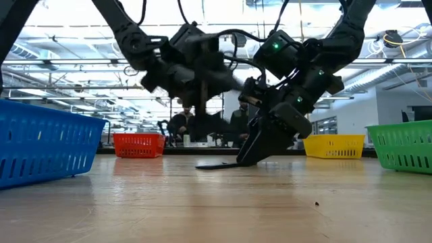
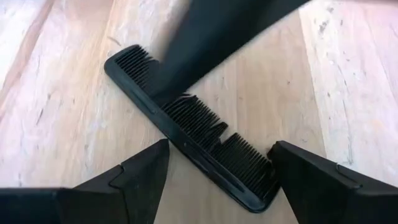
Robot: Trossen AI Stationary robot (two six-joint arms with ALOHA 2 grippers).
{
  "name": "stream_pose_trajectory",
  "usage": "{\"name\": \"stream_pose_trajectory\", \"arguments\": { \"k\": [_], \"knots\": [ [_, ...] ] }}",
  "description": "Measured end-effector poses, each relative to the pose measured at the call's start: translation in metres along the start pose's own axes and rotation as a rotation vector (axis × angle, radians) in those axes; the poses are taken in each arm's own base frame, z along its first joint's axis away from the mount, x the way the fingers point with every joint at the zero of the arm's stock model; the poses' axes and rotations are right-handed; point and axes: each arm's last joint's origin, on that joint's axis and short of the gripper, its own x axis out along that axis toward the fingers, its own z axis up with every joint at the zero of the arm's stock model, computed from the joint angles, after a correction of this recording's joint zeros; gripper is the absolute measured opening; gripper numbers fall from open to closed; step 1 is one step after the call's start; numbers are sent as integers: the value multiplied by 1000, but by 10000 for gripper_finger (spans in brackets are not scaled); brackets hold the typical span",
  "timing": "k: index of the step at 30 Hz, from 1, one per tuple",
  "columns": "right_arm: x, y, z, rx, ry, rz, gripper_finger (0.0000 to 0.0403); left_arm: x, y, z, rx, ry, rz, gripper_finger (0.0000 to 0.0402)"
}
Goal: Pick & Place Travel size toiletries
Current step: Put the black comb into the orange basket
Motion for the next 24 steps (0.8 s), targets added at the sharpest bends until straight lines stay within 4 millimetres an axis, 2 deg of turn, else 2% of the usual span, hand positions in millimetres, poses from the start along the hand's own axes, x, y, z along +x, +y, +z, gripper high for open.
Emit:
{"name": "stream_pose_trajectory", "arguments": {
  "k": [4, 8, 17, 24],
  "knots": [
    [0, 3, 1, -79, -15, 28, 276, -13, -1, -11, -109, 61, 256, 349],
    [0, 1, 5, -78, -57, 22, 276, -12, 2, -26, -181, 100, 457, 349],
    [0, 1, 6, -74, -66, 19, 276, 14, -2, -38, -205, 105, 418, 349],
    [0, 1, 6, -61, -67, 18, 276, 12, -22, -41, -177, 87, 468, 349]
  ]
}}
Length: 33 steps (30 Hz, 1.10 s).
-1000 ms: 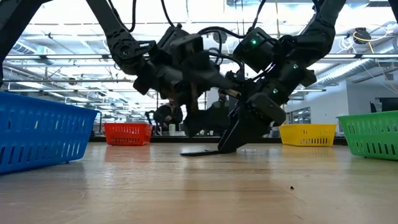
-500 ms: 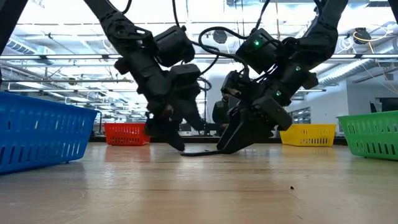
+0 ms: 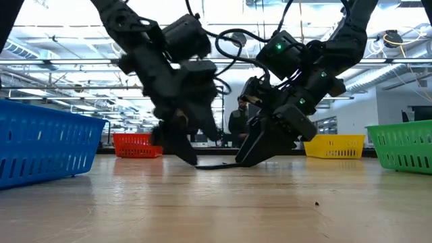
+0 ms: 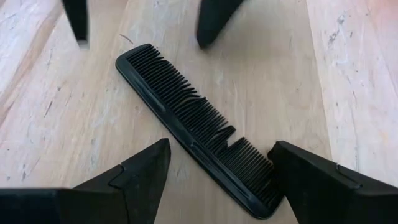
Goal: Pick & Place Travel size toiletries
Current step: Put the black comb into the orange basket
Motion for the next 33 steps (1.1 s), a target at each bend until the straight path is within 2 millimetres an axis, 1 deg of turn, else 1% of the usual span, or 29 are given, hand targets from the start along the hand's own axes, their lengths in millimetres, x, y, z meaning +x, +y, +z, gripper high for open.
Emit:
{"name": "stream_pose_trajectory", "arguments": {
  "k": [2, 5, 7, 10, 15, 19, 22, 24, 33],
  "knots": [
    [0, 0, 0, 1, 1, -2, 276, -7, -8, -3, 46, 5, -18, 349],
    [0, 0, 0, 3, 0, -2, 276, -15, -27, -6, 124, -17, -96, 349],
    [0, 0, 0, 9, -1, -3, 276, -13, -36, -7, 159, -55, -130, 349],
    [0, 0, 0, 19, 0, -4, 276, -3, -40, -7, 187, -76, -179, 349],
    [0, 0, 1, 26, -4, -5, 276, 18, -32, -5, 176, -55, -270, 349],
    [0, 0, 1, 31, -3, -6, 276, 32, -21, -11, 108, 17, -253, 349],
    [0, 0, 1, 30, -3, -5, 276, 34, -16, -14, 72, 61, -215, 349],
    [0, 0, 1, 30, -6, -5, 276, 34, -13, -15, 78, 80, -198, 349],
    [0, 0, 1, 29, -12, -2, 276, 31, -2, -13, 102, 148, -207, 349]
  ]
}}
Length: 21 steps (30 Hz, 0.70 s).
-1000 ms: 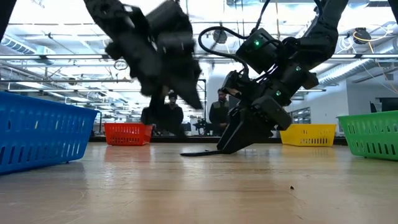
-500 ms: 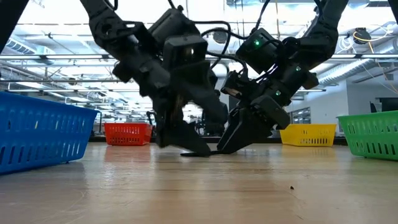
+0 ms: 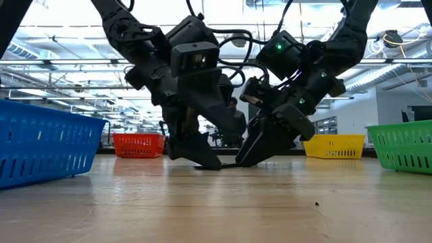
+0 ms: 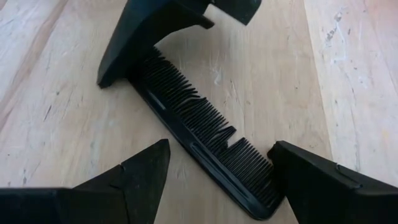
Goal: Pick & Place Travel size toiletries
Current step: Put the black comb into the orange basket
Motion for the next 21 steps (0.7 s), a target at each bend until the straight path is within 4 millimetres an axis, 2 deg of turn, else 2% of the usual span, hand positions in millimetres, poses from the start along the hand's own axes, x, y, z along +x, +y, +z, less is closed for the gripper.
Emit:
{"name": "stream_pose_trajectory", "arguments": {
  "k": [14, 21],
  "knots": [
    [0, 1, 5, -14, -54, 45, 276, -12, 23, 6, -9, 21, 43, 349],
    [0, 1, 5, -12, -50, 46, 276, -23, 39, 18, 8, -38, 50, 349]
  ]
}}
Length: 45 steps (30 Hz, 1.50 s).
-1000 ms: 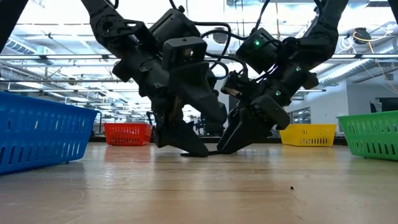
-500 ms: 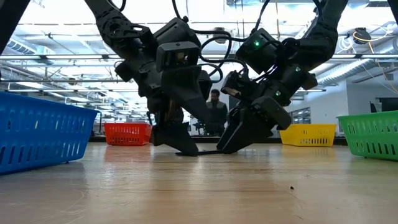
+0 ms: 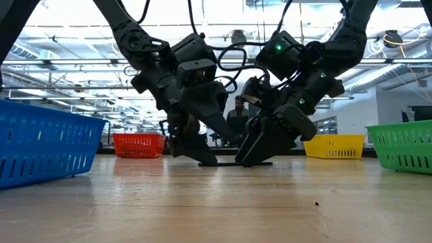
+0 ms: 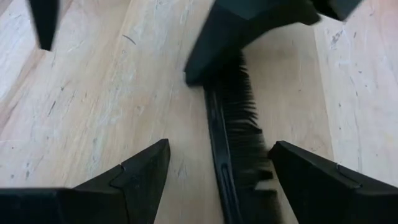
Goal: Pick & Place Travel size toiletries
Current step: Put the black comb into the orange basket
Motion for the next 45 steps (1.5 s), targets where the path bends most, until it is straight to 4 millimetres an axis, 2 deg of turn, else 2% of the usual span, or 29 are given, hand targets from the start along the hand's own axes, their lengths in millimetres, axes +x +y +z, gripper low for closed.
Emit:
{"name": "stream_pose_trajectory", "arguments": {
  "k": [8, 13, 16, 19, 22, 27, 33, 45],
  "knots": [
    [0, -2, -3, 10, 34, -13, 276, -14, 7, 9, 3, -14, -68, 349],
    [-1, -5, -5, 31, 53, -25, 276, -39, -8, 14, 54, -76, -37, 349],
    [-1, -5, -5, 36, 53, -25, 276, -56, -17, 18, 109, -146, 58, 349],
    [-1, -5, -5, 38, 53, -26, 276, -65, -8, 23, 130, -197, 171, 349],
    [-1, -5, -5, 40, 57, -30, 276, -69, 3, 29, 118, -233, 178, 349],
    [-1, -5, -6, 44, 62, -58, 276, -56, 26, 30, 109, -199, 148, 349],
    [-1, -5, -6, 70, 62, -61, 276, -36, 35, 31, 133, -189, 61, 349],
    [-1, -8, -6, 97, 65, -162, 276, -14, 9, 18, 172, -128, 4, 349]
  ]
}}
